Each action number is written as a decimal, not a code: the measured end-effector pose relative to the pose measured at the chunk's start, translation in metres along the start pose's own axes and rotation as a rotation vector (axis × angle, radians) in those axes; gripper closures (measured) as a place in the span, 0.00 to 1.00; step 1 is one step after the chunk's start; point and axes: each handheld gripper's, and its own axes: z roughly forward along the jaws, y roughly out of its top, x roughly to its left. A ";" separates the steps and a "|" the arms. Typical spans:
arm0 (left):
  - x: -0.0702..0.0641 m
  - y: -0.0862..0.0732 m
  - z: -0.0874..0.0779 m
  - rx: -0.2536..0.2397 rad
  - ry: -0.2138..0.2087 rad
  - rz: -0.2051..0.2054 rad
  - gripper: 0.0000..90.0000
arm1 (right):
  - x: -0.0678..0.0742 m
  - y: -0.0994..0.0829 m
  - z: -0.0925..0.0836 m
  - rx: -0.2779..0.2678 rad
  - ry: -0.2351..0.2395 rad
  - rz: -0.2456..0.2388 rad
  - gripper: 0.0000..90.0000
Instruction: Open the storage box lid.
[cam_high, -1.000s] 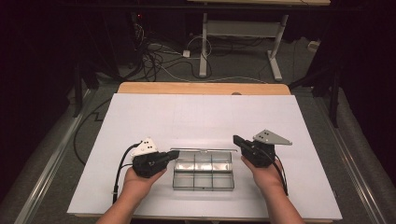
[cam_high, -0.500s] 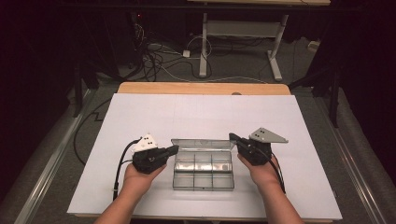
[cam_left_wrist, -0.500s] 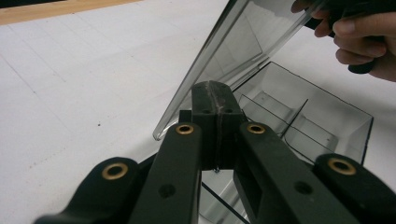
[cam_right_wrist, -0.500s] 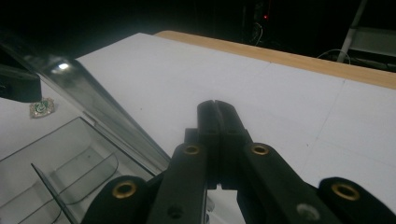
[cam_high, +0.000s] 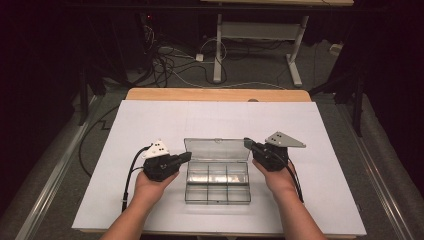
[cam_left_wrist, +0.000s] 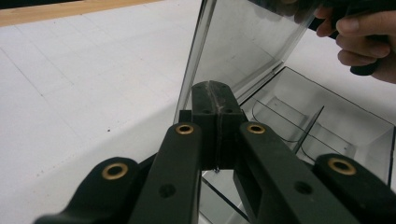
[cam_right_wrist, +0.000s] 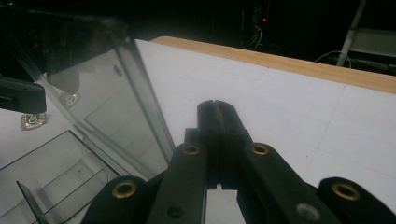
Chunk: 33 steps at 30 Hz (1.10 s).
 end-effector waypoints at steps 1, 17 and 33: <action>0.001 0.000 0.000 -0.001 0.002 -0.003 0.97 | 0.000 0.000 0.000 0.000 0.000 0.000 1.00; 0.006 -0.001 0.004 0.012 0.016 -0.013 0.97 | -0.011 0.001 0.017 0.015 -0.009 0.033 1.00; 0.036 0.000 -0.002 0.047 0.157 -0.116 0.97 | -0.014 0.001 0.021 0.027 -0.012 0.045 1.00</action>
